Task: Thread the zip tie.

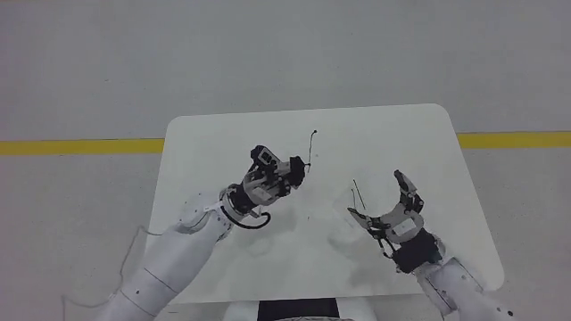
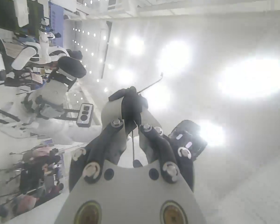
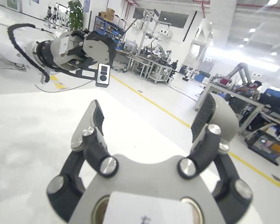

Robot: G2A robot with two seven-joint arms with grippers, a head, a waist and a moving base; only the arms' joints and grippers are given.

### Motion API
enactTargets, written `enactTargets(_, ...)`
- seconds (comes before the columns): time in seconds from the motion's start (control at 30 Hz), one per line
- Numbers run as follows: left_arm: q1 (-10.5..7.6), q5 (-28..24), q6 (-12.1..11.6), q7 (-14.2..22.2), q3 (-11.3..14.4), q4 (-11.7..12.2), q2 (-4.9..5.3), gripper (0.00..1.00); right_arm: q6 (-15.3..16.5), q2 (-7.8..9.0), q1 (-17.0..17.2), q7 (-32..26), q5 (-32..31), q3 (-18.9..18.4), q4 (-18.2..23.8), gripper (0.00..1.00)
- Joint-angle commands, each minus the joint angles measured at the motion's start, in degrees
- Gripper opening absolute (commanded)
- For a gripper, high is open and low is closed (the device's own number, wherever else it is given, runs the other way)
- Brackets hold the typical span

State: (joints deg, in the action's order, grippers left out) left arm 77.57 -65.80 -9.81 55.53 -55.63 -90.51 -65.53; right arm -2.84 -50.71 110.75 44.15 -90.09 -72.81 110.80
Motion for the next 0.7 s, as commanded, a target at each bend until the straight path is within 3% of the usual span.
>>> enactTargets(0.0,-0.19,-1.0,0.5,0.1,0.4,0.0,-0.21,0.0,-1.5,0.02,-0.8,1.7,0.1,0.8,-0.5,1.0)
enactTargets(0.23,-1.4,-1.8,-0.2,0.4,2.1,0.7,-1.05,0.0,-6.9,-0.04,-5.5,5.9,0.1,6.8,-3.0,1.0)
enactTargets(0.5,-1.4,-1.8,-0.2,0.4,2.1,0.7,-1.05,0.0,-6.9,-0.04,-5.5,5.9,0.1,6.8,-3.0,1.0)
enactTargets(0.57,-1.4,-1.8,-0.2,0.4,2.1,0.7,-1.05,0.0,-4.8,-0.22,-5.8,5.7,1.8,7.5,-2.6,1.0)
enactTargets(0.67,-1.4,-1.8,-0.2,0.4,2.1,0.7,-1.05,0.0,-3.9,-1.1,-7.9,10.6,4.0,9.6,-4.0,1.0)
